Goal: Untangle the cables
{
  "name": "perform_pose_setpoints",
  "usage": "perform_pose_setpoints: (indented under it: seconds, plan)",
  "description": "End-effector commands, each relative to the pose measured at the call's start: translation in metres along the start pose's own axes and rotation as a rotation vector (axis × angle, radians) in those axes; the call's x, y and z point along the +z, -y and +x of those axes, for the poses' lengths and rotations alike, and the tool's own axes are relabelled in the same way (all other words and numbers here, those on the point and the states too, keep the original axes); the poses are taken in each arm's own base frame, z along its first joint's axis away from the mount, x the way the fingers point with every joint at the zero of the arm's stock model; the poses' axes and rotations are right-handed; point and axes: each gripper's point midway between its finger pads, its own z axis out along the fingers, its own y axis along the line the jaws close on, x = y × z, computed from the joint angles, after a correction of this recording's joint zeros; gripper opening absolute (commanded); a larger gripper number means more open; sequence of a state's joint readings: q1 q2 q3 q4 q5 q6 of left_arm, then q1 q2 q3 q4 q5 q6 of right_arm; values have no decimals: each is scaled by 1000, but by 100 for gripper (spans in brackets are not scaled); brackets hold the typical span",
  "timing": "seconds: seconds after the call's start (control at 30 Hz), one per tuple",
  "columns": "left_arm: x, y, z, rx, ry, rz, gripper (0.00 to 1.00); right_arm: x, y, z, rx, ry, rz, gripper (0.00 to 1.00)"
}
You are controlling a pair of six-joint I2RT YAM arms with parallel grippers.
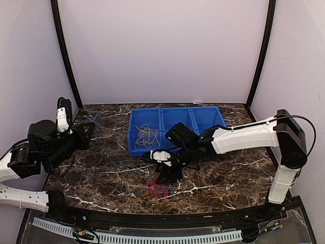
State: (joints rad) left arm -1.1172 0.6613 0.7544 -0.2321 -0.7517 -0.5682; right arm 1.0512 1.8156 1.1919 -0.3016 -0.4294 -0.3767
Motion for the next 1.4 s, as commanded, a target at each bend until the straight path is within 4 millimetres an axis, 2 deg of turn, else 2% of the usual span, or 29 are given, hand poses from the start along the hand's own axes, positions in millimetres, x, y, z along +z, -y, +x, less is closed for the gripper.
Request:
perform_pose_setpoints:
  seconds: [0.0, 0.13, 0.3, 0.43, 0.6, 0.67, 0.73, 0.8, 0.83, 0.93, 1.0, 1.1, 1.17, 1.2, 1.3, 1.37]
  plan:
    - [4, -6, 20, -50, -26, -1, 0, -10, -11, -27, -64, 29, -47, 58]
    - [6, -11, 37, -59, -59, -11, 0, 3, -21, -42, -133, 33, -70, 59]
    - [7, -16, 46, -70, -77, -19, 0, 31, -43, -52, -229, -5, -117, 61]
    - [6, -18, 48, -68, -81, -27, 0, 65, -61, -40, -279, -95, -158, 63]
    - [4, -20, 46, -70, -77, -30, 0, 94, -60, -31, -285, -173, -116, 62]
    - [4, -22, 46, -70, -75, -32, 0, 99, -58, -36, -271, -168, -106, 53]
    - [3, -23, 46, -71, -74, -35, 0, 97, -61, -47, -264, -141, -116, 33]
    - [2, -25, 46, -70, -71, -39, 0, 90, -65, -60, -263, -100, -129, 6]
    - [2, -26, 46, -69, -69, -43, 0, 84, -67, -69, -262, -75, -131, 0]
    - [1, -31, 47, -63, -66, -59, 0, 55, -79, -105, -270, 6, -166, 0]
    - [0, -34, 48, -62, -62, -66, 0, 19, -97, -139, -293, 88, -225, 0]
    - [0, -36, 49, -59, -60, -72, 0, -49, -120, -188, -334, 262, -313, 0]
    - [0, -36, 50, -59, -58, -74, 0, -88, -132, -208, -356, 354, -370, 0]
    - [1, -36, 50, -59, -58, -73, 0, -100, -133, -213, -354, 373, -388, 0]
    - [2, -35, 51, -60, -59, -69, 0, -114, -129, -215, -330, 391, -415, 0]
    - [3, -34, 53, -60, -62, -70, 0, -95, -116, -201, -309, 356, -350, 0]
